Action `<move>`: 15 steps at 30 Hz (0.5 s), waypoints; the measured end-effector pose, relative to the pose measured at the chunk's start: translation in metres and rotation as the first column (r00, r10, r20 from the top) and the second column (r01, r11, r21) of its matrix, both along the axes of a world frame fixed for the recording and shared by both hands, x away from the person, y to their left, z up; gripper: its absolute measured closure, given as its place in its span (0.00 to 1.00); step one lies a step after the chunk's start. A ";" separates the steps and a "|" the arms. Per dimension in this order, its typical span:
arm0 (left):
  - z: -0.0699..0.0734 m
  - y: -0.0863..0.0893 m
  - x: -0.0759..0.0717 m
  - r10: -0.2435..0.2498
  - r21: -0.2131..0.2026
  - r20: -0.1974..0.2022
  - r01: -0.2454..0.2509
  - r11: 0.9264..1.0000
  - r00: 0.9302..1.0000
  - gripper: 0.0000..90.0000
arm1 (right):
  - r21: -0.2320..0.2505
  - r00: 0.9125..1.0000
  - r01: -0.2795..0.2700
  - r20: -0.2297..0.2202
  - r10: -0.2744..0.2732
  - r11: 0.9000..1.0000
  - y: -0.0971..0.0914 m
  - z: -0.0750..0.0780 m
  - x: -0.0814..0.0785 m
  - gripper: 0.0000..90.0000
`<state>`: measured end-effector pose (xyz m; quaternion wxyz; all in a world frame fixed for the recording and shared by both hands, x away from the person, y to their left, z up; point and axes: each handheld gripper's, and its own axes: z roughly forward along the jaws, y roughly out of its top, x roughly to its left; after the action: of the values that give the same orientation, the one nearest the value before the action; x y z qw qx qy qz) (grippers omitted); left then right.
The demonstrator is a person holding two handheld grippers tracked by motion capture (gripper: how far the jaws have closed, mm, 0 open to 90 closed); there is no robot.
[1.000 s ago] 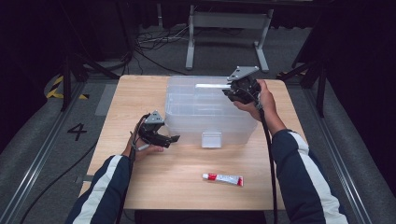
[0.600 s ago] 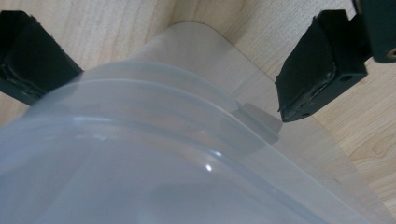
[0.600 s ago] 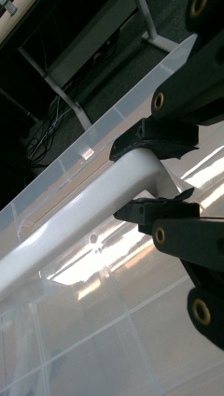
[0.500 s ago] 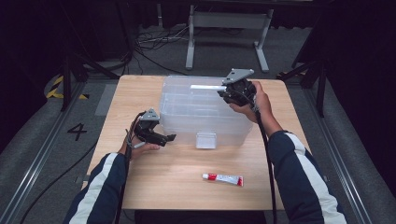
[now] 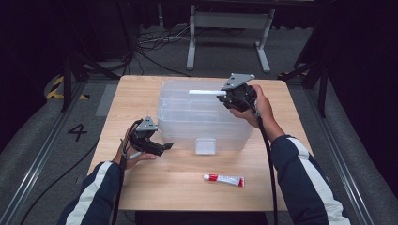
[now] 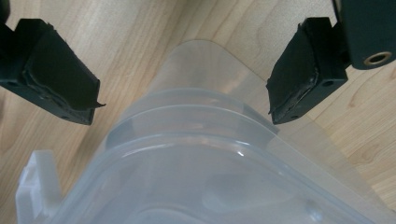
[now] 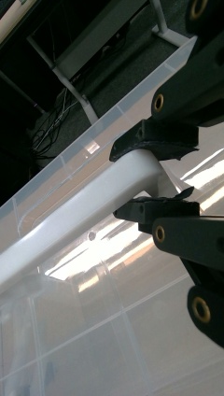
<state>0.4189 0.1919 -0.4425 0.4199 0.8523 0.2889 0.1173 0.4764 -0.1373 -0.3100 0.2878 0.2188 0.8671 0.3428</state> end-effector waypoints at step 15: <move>0.007 0.008 -0.013 0.002 -0.009 0.034 -0.002 1.000 0.999 0.24 | 0.014 1.000 -0.001 -0.024 0.001 1.000 -0.002 0.002 0.000 0.79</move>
<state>0.4057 0.1995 -0.4355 0.4284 0.8481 0.2830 0.1308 0.4767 -0.1395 -0.3075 0.2757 0.2244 0.8682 0.3463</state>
